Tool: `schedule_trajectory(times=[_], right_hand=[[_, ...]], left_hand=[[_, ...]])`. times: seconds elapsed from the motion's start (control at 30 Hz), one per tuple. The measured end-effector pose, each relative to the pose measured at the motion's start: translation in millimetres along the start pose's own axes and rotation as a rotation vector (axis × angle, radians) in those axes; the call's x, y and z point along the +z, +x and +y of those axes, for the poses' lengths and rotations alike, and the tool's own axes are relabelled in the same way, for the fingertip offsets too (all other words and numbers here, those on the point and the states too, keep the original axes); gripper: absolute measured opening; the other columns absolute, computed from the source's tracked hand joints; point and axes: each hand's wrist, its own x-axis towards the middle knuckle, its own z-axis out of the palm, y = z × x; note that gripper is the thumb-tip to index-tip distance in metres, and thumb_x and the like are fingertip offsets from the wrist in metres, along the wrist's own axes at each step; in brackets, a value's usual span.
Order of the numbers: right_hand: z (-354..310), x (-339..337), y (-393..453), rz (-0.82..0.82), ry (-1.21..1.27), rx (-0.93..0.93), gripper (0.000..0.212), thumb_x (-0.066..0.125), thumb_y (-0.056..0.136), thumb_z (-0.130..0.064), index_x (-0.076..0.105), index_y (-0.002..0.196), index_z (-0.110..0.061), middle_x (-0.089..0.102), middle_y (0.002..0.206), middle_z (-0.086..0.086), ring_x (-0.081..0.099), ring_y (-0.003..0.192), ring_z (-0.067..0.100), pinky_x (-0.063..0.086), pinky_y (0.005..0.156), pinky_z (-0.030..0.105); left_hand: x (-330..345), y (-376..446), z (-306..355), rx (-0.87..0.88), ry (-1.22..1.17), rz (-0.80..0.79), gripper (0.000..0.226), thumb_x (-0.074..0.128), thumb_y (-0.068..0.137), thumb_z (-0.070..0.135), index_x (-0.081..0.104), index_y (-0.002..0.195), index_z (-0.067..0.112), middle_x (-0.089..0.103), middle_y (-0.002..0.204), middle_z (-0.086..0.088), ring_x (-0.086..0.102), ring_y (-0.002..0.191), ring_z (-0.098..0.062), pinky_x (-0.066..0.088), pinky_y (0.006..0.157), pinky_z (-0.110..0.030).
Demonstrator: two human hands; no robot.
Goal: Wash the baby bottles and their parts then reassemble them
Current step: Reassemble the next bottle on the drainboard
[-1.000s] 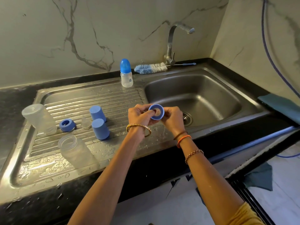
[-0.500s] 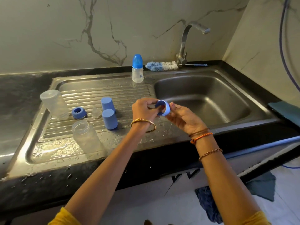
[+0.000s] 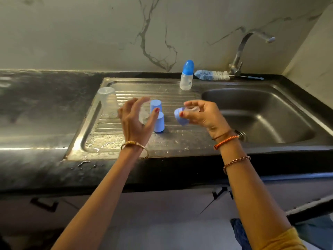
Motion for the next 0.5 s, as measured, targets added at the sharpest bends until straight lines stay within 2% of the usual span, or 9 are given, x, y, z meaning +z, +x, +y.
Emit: schedule_trajectory(times=[0.07, 0.13, 0.2, 0.27, 0.33, 0.43, 0.5], right_hand=[[-12.9, 19.0, 3.1, -0.009, -0.076, -0.107, 0.032, 0.076, 0.071, -0.008, 0.062, 0.1, -0.007, 0.063, 0.089, 0.001, 0.06, 0.079, 0.008, 0.053, 0.068, 0.016], [-22.0, 41.1, 4.6, -0.026, -0.133, -0.158, 0.032, 0.079, 0.068, -0.008, 0.064, 0.096, -0.005, 0.065, 0.089, 0.005, 0.06, 0.079, 0.011, 0.052, 0.073, 0.021], [-27.6, 59.5, 6.6, -0.038, -0.164, -0.184, 0.031, 0.079, 0.068, -0.007, 0.065, 0.096, -0.005, 0.064, 0.089, 0.005, 0.059, 0.08, 0.01, 0.052, 0.074, 0.021], [-32.1, 73.6, 9.3, -0.052, -0.176, -0.217, 0.03, 0.079, 0.068, -0.005, 0.066, 0.095, -0.007, 0.064, 0.088, 0.003, 0.059, 0.079, 0.009, 0.052, 0.074, 0.021], [-31.7, 87.8, 12.1, -0.059, -0.247, -0.245, 0.03, 0.08, 0.066, -0.006, 0.068, 0.093, -0.008, 0.064, 0.087, 0.003, 0.06, 0.078, 0.011, 0.053, 0.073, 0.024], [-27.0, 105.4, 13.7, -0.063, -0.365, -0.255, 0.036, 0.082, 0.064, -0.008, 0.068, 0.097, -0.006, 0.063, 0.086, 0.0, 0.057, 0.071, 0.005, 0.048, 0.062, 0.012], [-24.8, 109.9, 13.8, -0.077, -0.389, -0.261, 0.034, 0.081, 0.064, -0.008, 0.069, 0.096, -0.005, 0.062, 0.084, 0.0, 0.057, 0.07, 0.006, 0.046, 0.059, 0.01]], left_hand=[[-16.1, 0.7, -13.8, -0.198, -0.071, -0.07, 0.065, 0.06, 0.064, 0.056, 0.058, 0.113, 0.012, 0.053, 0.11, 0.001, 0.043, 0.1, -0.009, 0.038, 0.086, -0.031], [-28.8, 4.2, -27.9, -0.423, -0.209, -0.191, 0.081, 0.067, 0.05, 0.062, 0.051, 0.115, 0.017, 0.05, 0.113, 0.003, 0.047, 0.104, -0.015, 0.044, 0.091, -0.035], [-36.9, 6.5, -40.3, -0.547, -0.275, -0.35, 0.086, 0.084, 0.047, 0.047, 0.049, 0.118, 0.014, 0.052, 0.117, 0.0, 0.05, 0.105, -0.016, 0.044, 0.097, -0.04], [-40.7, 5.0, -45.7, -0.557, -0.237, -0.489, 0.084, 0.09, 0.05, 0.025, 0.047, 0.121, 0.01, 0.051, 0.116, 0.001, 0.05, 0.103, -0.014, 0.044, 0.095, -0.034], [-40.9, 2.2, -49.8, -0.554, -0.218, -0.579, 0.081, 0.09, 0.052, 0.015, 0.047, 0.12, 0.009, 0.051, 0.113, 0.001, 0.05, 0.1, -0.015, 0.042, 0.085, -0.028], [-37.4, -1.6, -59.9, -0.578, -0.251, -0.62, 0.073, 0.09, 0.052, 0.013, 0.051, 0.113, 0.011, 0.054, 0.109, -0.001, 0.053, 0.096, -0.017, 0.045, 0.079, -0.029], [-33.8, -1.7, -63.2, -0.574, -0.258, -0.625, 0.069, 0.09, 0.05, 0.017, 0.055, 0.108, 0.011, 0.057, 0.101, 0.0, 0.055, 0.09, -0.017, 0.048, 0.071, -0.024]])
